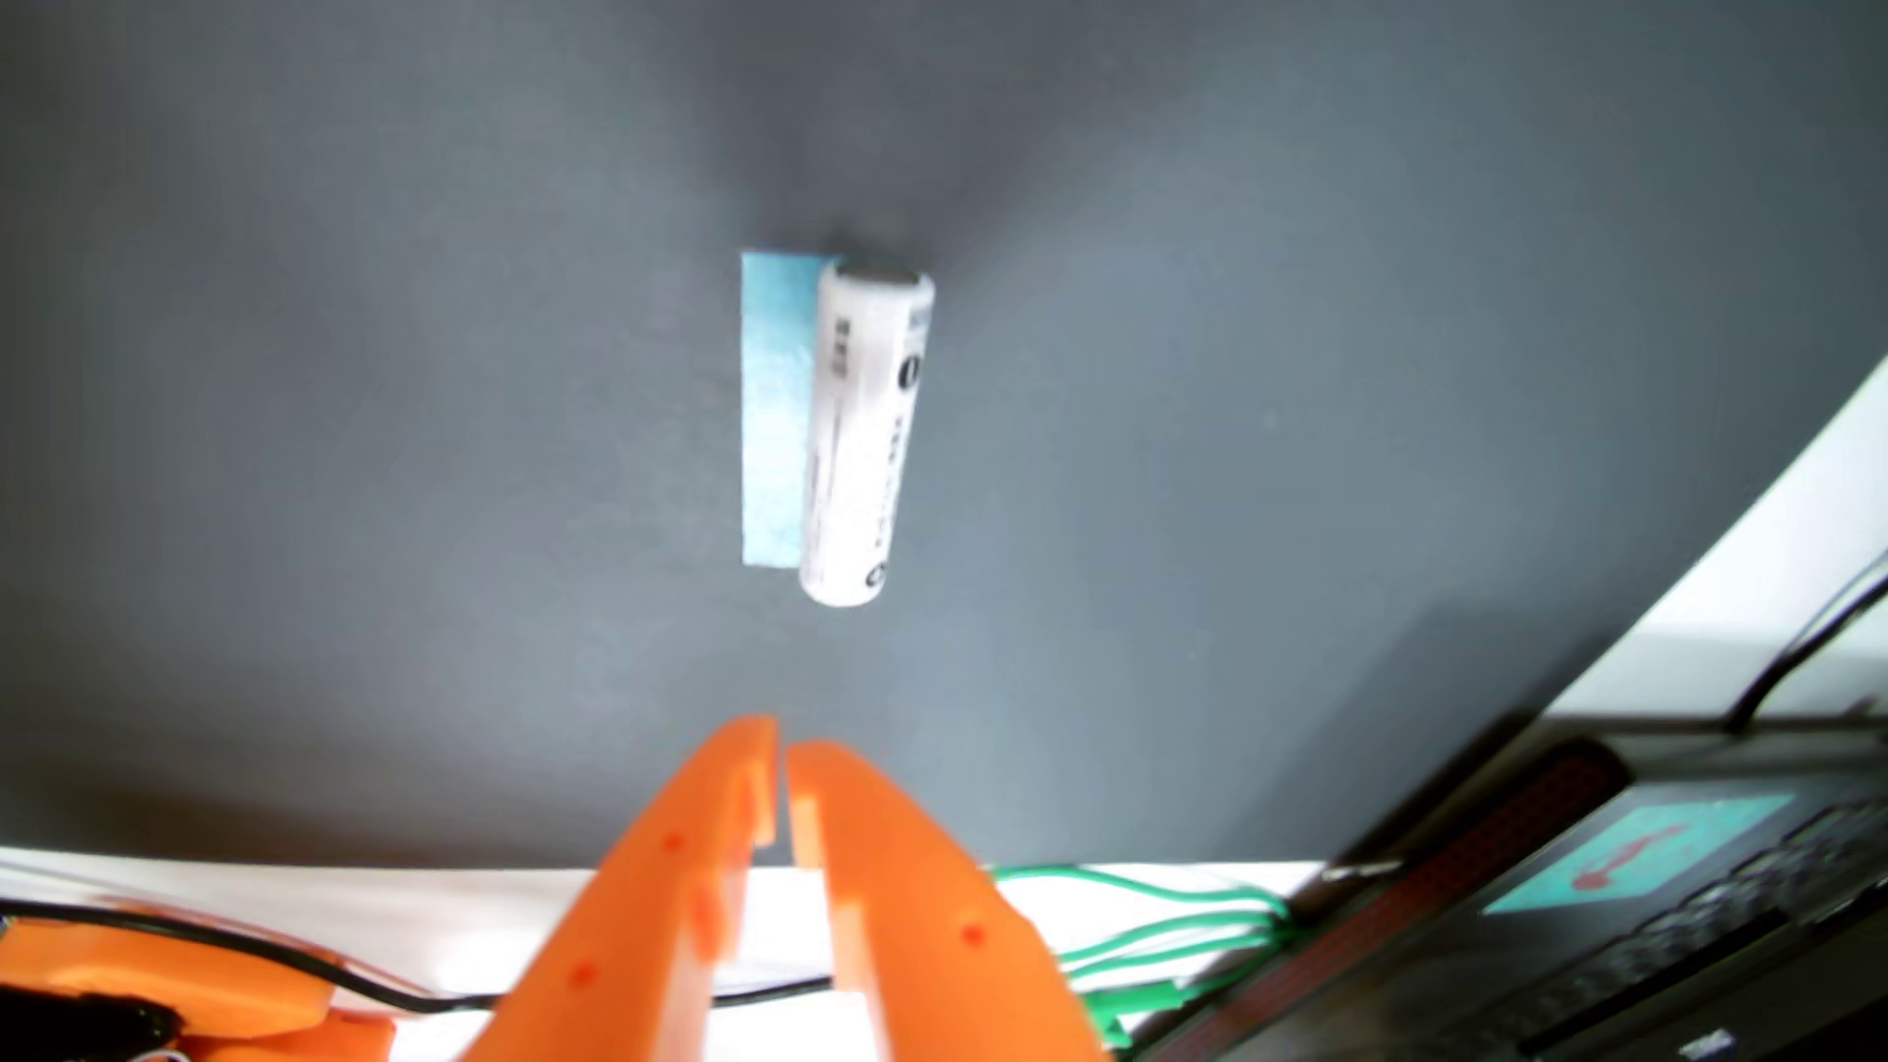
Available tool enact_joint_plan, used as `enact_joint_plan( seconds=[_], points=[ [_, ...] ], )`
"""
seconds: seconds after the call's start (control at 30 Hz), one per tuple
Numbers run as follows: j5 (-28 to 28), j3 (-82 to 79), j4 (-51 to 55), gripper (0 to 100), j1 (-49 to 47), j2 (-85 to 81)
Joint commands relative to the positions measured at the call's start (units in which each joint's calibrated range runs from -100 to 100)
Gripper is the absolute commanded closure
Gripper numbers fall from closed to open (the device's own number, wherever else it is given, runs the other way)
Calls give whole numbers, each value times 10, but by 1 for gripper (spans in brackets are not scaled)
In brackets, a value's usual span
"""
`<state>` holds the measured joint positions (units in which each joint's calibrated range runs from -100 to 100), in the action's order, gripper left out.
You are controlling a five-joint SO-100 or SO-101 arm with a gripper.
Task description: Insert Battery
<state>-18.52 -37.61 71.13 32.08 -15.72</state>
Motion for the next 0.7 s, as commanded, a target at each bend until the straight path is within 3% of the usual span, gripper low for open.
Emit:
enact_joint_plan(
  seconds=[0.0,0.27,0.67],
  points=[
    [-2,2,-22,98,29,-3],
    [0,1,-25,91,26,-3],
    [0,-69,-71,90,26,-3]
  ],
)
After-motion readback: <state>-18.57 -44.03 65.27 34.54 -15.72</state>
